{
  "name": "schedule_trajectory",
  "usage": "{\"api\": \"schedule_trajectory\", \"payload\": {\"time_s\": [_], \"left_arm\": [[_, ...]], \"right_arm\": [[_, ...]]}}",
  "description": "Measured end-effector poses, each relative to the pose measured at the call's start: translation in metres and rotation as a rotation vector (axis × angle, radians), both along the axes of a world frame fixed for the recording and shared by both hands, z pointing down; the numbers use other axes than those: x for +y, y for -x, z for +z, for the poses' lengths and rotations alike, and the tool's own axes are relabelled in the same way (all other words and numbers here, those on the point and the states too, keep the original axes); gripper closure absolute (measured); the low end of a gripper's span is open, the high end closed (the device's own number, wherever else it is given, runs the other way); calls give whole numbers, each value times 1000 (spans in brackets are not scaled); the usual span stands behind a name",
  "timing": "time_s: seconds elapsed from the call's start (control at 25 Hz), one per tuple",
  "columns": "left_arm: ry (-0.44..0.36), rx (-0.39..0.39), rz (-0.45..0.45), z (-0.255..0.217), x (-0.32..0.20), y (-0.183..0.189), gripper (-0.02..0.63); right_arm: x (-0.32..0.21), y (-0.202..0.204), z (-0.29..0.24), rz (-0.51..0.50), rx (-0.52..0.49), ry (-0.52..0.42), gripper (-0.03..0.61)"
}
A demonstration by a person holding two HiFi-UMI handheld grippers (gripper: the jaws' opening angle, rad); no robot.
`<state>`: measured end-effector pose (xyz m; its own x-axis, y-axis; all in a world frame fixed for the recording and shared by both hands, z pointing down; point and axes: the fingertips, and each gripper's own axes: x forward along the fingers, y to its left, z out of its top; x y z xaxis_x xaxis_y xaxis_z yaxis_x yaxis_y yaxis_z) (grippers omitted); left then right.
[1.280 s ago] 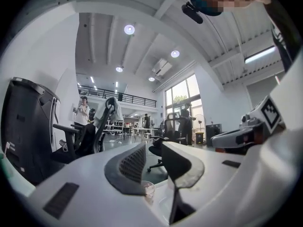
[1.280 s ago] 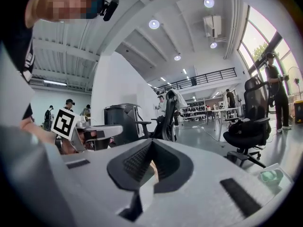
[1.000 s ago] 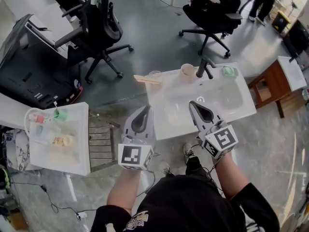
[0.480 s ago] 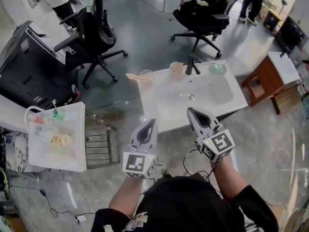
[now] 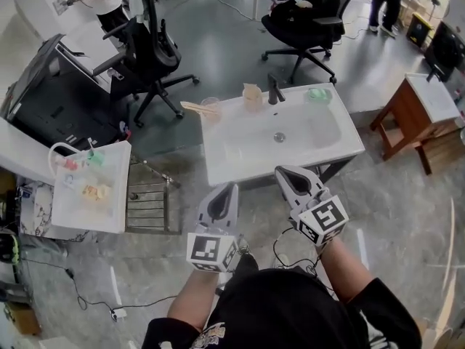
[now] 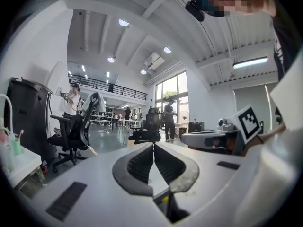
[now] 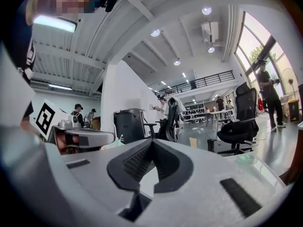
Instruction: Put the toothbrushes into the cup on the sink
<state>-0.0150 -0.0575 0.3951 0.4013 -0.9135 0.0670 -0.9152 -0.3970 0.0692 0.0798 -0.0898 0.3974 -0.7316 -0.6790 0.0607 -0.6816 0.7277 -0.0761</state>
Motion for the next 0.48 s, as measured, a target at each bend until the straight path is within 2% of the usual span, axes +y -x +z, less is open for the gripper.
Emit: {"api": "schedule_trajectory", "payload": {"time_s": [0.24,0.48], "left_arm": [[1,-29,-55,4,35,-25,606],[-5,-30,-92,0,64,-20,606]], "right_arm": [[31,-19,8,-76,-19,8,574],[57,-14,6,-103,-30,11,574]]}}
